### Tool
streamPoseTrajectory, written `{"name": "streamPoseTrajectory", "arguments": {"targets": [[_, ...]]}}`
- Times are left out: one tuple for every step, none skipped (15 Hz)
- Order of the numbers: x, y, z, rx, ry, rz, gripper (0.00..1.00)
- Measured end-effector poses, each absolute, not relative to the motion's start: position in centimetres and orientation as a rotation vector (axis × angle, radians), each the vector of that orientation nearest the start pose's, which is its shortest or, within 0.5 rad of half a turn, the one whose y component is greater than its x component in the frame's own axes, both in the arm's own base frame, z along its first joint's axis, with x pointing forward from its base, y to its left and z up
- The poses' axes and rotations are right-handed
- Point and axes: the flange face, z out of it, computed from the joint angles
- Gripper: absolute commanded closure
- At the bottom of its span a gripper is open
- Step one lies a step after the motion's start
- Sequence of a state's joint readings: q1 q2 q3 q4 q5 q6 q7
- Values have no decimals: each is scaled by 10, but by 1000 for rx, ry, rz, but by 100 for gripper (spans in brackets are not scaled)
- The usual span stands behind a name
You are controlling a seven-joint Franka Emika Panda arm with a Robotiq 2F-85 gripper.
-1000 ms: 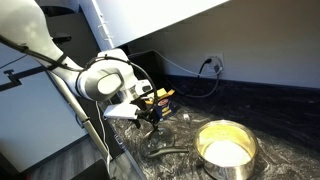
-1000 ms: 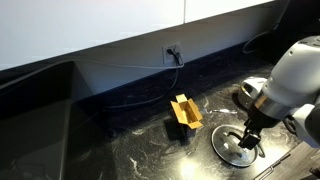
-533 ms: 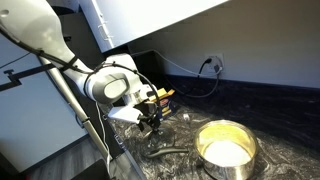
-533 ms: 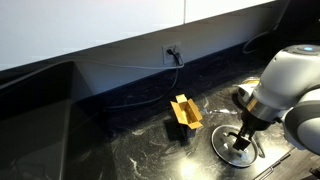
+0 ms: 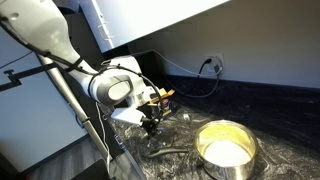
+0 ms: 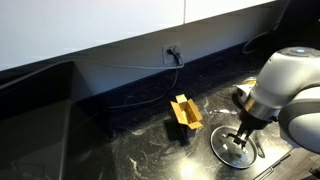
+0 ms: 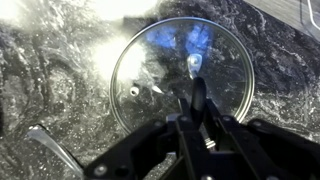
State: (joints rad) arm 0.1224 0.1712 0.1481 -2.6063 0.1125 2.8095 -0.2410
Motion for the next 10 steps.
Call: {"name": "streamPoseTrajectory", "arguments": {"targets": [[426,115,197,-3015,-615,-49,97],[426,115,197,-3015,-615,-50,96],[426,115,197,-3014,-615,-50,96],[426,116,197,-3014,-617,-50,96],[425,117,198,-3012,-615,-50,96],[425,118,198,-3008,-611,-53,96],[425,120,201,-3003,-606,-59,96],[426,122,204,-2996,-600,-68,96],[426,124,210,-2989,-602,-81,96],[427,125,217,-2985,-602,-97,96]]}}
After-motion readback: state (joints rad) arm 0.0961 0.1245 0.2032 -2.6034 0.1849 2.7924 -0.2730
